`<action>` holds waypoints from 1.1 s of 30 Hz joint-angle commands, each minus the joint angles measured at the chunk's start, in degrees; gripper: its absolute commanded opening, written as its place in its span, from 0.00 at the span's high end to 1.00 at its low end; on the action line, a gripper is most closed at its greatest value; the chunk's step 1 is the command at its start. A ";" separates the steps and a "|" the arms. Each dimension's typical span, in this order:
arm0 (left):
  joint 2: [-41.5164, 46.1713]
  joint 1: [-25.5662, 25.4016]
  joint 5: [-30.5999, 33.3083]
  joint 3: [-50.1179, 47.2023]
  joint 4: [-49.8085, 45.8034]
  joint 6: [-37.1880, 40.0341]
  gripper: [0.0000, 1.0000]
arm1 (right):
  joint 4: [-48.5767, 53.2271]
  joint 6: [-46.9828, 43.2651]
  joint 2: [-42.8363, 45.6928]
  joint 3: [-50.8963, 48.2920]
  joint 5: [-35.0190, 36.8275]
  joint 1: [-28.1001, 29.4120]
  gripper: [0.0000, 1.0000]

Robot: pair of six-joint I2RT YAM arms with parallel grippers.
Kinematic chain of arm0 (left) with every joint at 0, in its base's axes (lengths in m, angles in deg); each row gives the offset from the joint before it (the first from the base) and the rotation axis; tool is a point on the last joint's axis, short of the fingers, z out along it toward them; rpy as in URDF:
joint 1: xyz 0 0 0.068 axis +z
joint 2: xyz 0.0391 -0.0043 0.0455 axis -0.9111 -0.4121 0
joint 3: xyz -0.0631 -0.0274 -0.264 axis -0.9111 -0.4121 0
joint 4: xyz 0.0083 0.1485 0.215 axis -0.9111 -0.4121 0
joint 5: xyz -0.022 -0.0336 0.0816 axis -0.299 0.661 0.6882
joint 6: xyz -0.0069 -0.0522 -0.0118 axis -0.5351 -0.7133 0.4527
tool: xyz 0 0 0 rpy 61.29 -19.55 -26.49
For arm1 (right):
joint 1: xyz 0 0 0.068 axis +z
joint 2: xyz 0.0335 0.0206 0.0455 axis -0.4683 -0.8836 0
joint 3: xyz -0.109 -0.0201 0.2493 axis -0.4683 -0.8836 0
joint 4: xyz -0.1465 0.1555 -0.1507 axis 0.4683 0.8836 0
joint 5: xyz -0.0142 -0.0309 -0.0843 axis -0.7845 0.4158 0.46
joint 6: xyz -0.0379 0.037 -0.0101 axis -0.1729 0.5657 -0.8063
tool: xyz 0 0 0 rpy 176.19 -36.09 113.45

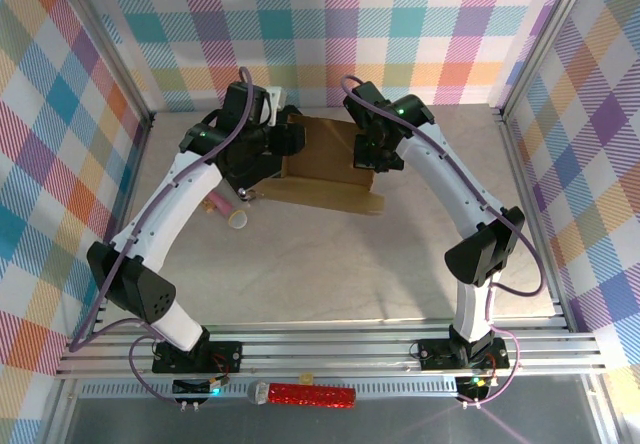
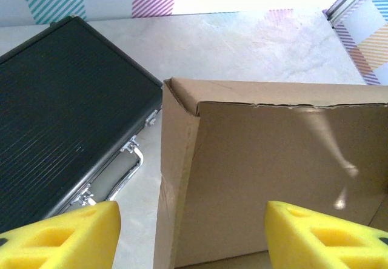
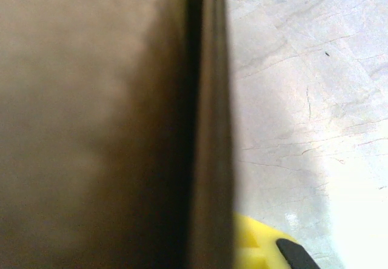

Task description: Fold the paper box

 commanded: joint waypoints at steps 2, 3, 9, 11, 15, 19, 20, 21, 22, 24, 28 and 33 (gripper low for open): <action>-2.08 0.30 0.23 0.34 -1.03 0.16 0.42 | 0.91 0.35 0.64 1.06 -0.88 -0.09 1.00; -2.54 0.29 0.84 0.68 -1.31 0.34 0.42 | 0.91 0.36 0.65 1.04 -0.87 -0.09 1.00; -5.18 -0.50 5.79 1.79 -2.84 2.86 0.45 | 0.84 0.53 0.62 1.29 -1.31 -0.09 1.00; -6.01 -0.91 7.90 2.22 -2.84 3.33 0.49 | 0.77 0.48 0.57 1.25 -1.57 -0.09 1.00; -7.82 -1.12 12.33 3.47 -2.77 3.65 0.71 | 0.80 0.50 0.61 1.30 -1.58 -0.09 1.00; -8.05 -1.70 17.01 3.75 -2.32 4.43 0.94 | 1.00 0.46 0.62 1.24 -1.24 -0.09 1.00; -8.03 -1.99 18.56 3.79 -2.44 4.69 0.99 | 1.00 0.52 0.66 1.13 -1.23 -0.10 1.00; -8.04 -2.44 20.39 3.95 -2.73 5.07 1.00 | 0.96 0.57 0.67 0.97 -1.36 -0.10 1.00; -8.14 -2.98 22.66 4.21 -3.13 5.64 1.00 | 0.84 0.54 0.79 0.62 -1.47 -0.09 1.00; -8.85 -4.59 27.92 5.23 -4.36 7.03 1.00 | 0.57 0.64 0.93 0.36 -1.62 -0.09 1.00; -11.47 -8.52 41.53 7.88 -7.81 9.39 1.00 | 0.47 0.87 0.75 0.59 -1.94 -0.09 1.00; -13.42 -9.38 47.90 8.11 -9.85 9.15 1.00 | 0.56 1.06 0.71 0.54 -2.11 -0.09 1.00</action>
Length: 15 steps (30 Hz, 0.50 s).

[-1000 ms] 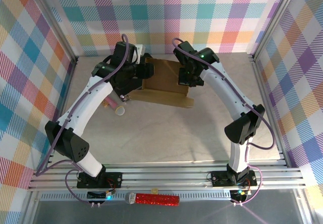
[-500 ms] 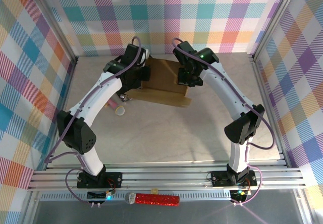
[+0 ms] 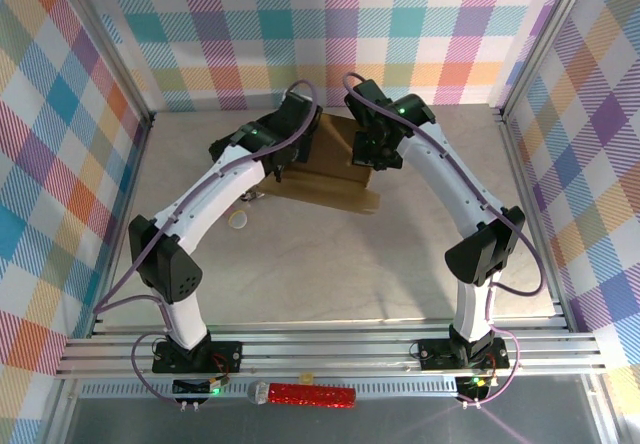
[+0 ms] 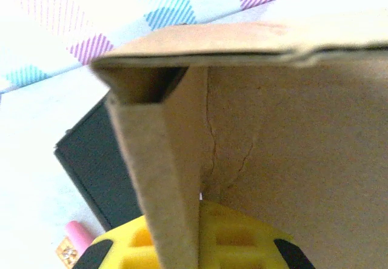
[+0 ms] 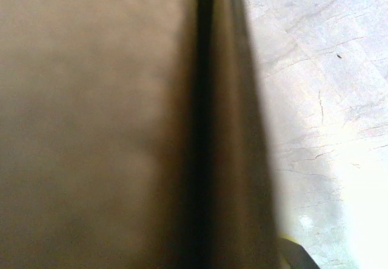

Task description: Fold the paper box

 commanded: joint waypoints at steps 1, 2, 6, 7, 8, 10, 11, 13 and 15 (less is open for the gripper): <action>-1.72 0.59 12.29 -0.05 -3.81 1.96 1.00 | 2.46 -0.07 0.75 0.59 -0.68 0.27 1.00; -1.46 0.59 12.27 -0.43 -3.40 1.92 1.00 | 2.54 -0.08 0.81 0.45 -0.62 0.24 1.00; -1.81 0.50 12.69 0.26 -3.98 1.58 1.00 | 2.49 -0.07 0.92 0.36 -0.62 0.24 1.00; -2.00 0.50 12.68 0.57 -4.37 1.48 1.00 | 2.55 -0.08 0.92 0.36 -0.62 0.24 1.00; -2.01 0.42 12.46 0.68 -4.43 1.49 1.00 | 2.51 -0.08 0.93 0.43 -0.62 0.24 1.00; -1.88 0.24 11.70 0.96 -4.49 1.48 1.00 | 2.46 -0.10 0.93 0.36 -0.71 0.24 1.00; -1.67 0.17 10.07 1.20 -4.60 1.61 0.93 | 2.48 -0.08 0.93 0.40 -0.63 0.24 1.00; -0.48 0.15 4.88 1.24 -3.66 1.65 0.62 | 2.47 -0.23 0.97 0.24 -0.47 0.08 1.00; 0.67 0.15 -1.84 2.44 -3.48 1.30 0.45 | 2.55 -0.28 0.84 -0.03 -0.70 -0.39 1.00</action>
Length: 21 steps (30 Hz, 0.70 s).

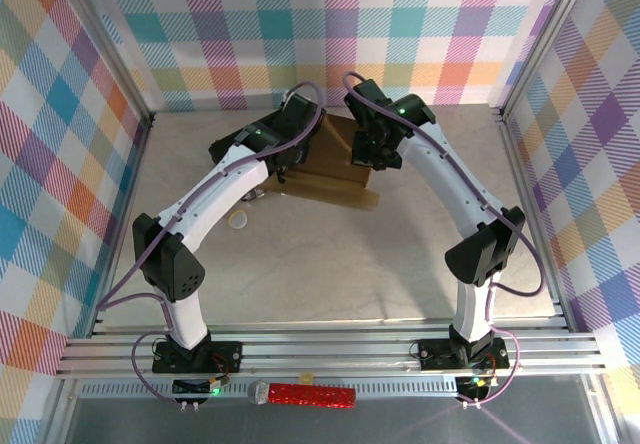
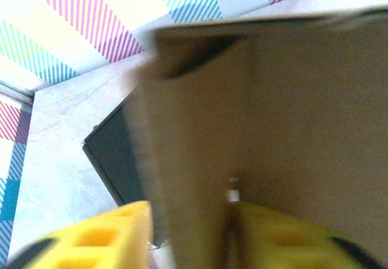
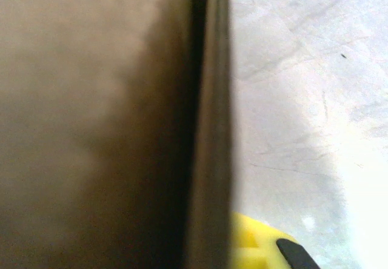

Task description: Fold the paper box

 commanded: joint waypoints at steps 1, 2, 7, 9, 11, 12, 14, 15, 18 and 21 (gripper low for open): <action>1.89 0.35 -8.56 2.93 -2.32 0.32 0.38 | 1.92 -0.07 0.87 -0.19 -0.70 -0.56 1.00; 2.36 0.39 -12.11 4.47 -2.98 -0.45 0.32 | 1.76 -0.07 1.00 -0.58 -0.94 -0.89 1.00; 3.71 1.05 -27.29 10.63 -5.97 -7.71 0.22 | 0.53 0.67 1.29 -3.08 -2.79 -2.36 1.00; 4.60 1.54 -27.41 11.83 -6.80 -12.55 0.19 | 0.01 1.32 1.24 -4.12 -3.33 -2.63 1.00; 6.90 3.51 -27.31 10.46 -5.93 -19.07 0.21 | -0.10 3.19 1.35 -5.52 -3.88 -3.09 1.00; 8.52 4.63 -27.67 9.17 -4.79 -21.93 0.23 | -0.36 4.87 1.57 -7.04 -4.86 -3.72 1.00; 12.16 7.45 -28.78 5.30 -1.73 -27.61 0.27 | -2.77 10.61 3.11 -13.70 -11.04 -6.89 1.00; 13.24 8.53 -29.47 4.32 -1.20 -29.55 0.29 | -4.52 13.48 4.17 -17.50 -14.21 -8.48 1.00; 14.14 11.12 -32.58 4.32 -3.61 -33.30 0.35 | -9.56 25.11 7.96 -29.89 -21.19 -12.43 1.00; 14.27 11.17 -36.10 3.54 -5.20 -33.52 0.38 | -9.05 37.97 9.53 -37.88 -24.55 -14.30 1.00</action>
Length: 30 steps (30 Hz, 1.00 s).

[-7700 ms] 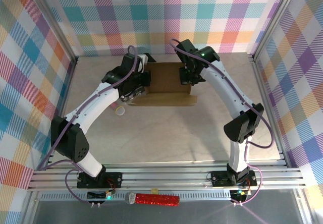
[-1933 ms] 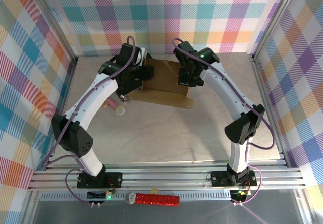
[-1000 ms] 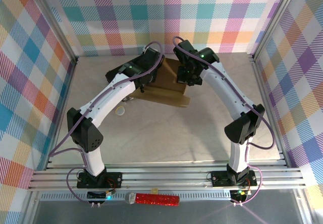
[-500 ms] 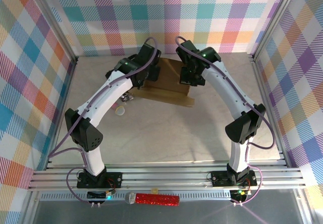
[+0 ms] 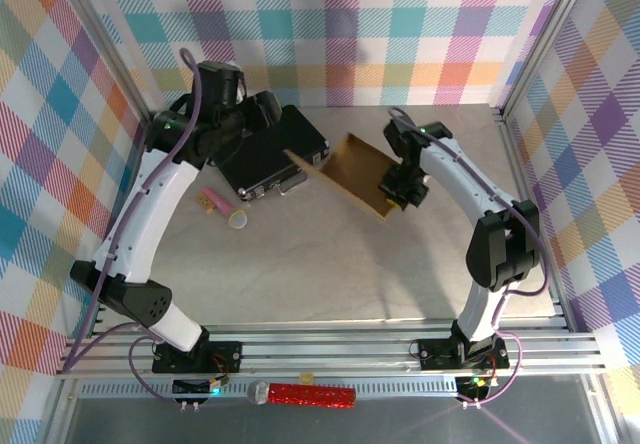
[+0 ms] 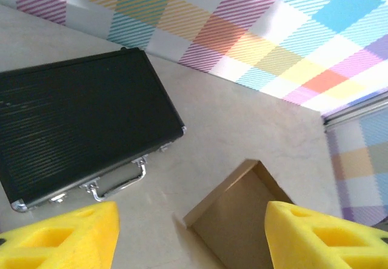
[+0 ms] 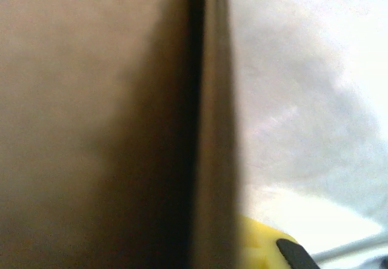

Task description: Fold the paper box

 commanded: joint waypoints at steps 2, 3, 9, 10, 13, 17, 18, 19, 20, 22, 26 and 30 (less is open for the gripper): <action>1.14 -0.61 -8.74 -4.51 -0.22 -4.63 0.41 | -1.14 23.54 3.13 -8.37 -10.49 -0.83 1.00; 1.82 -0.70 -10.13 -6.26 1.07 -4.76 0.41 | -3.39 26.41 3.68 -10.97 -12.55 -0.80 1.00; 1.98 -5.22 -13.36 -11.80 3.19 0.69 0.44 | -11.47 37.93 4.46 -18.20 -18.64 0.59 1.00; 1.70 -6.26 -13.28 -12.34 3.16 1.76 0.43 | -13.57 39.43 4.44 -19.42 -19.63 0.77 1.00; 1.82 -8.16 -15.15 -15.88 5.86 2.85 0.40 | -18.35 42.40 4.10 -22.21 -22.00 1.29 0.89; 2.31 -10.60 -16.42 -18.84 8.23 5.28 0.35 | -19.97 42.38 3.38 -22.83 -23.48 1.64 0.71; 2.31 -11.04 -16.91 -19.13 8.40 5.69 0.34 | -20.42 42.43 3.56 -23.06 -23.62 1.66 0.67; 2.15 -11.46 -17.44 -19.23 8.40 6.12 0.32 | -20.41 42.25 3.73 -23.24 -23.63 1.66 0.61; 1.97 -11.84 -18.13 -19.19 8.46 6.61 0.30 | -20.14 42.04 3.93 -23.19 -23.48 1.66 0.56; 1.41 -12.43 -18.90 -18.77 7.83 7.06 0.29 | -19.71 41.64 4.45 -23.41 -23.45 1.66 0.50; -0.69 -13.38 -18.39 -15.40 3.90 7.65 0.26 | -17.80 39.52 7.59 -22.42 -21.22 1.34 0.47; -3.58 -15.48 -15.13 -8.96 -3.62 9.98 0.26 | -14.30 30.52 11.00 -17.50 -16.33 -0.48 0.40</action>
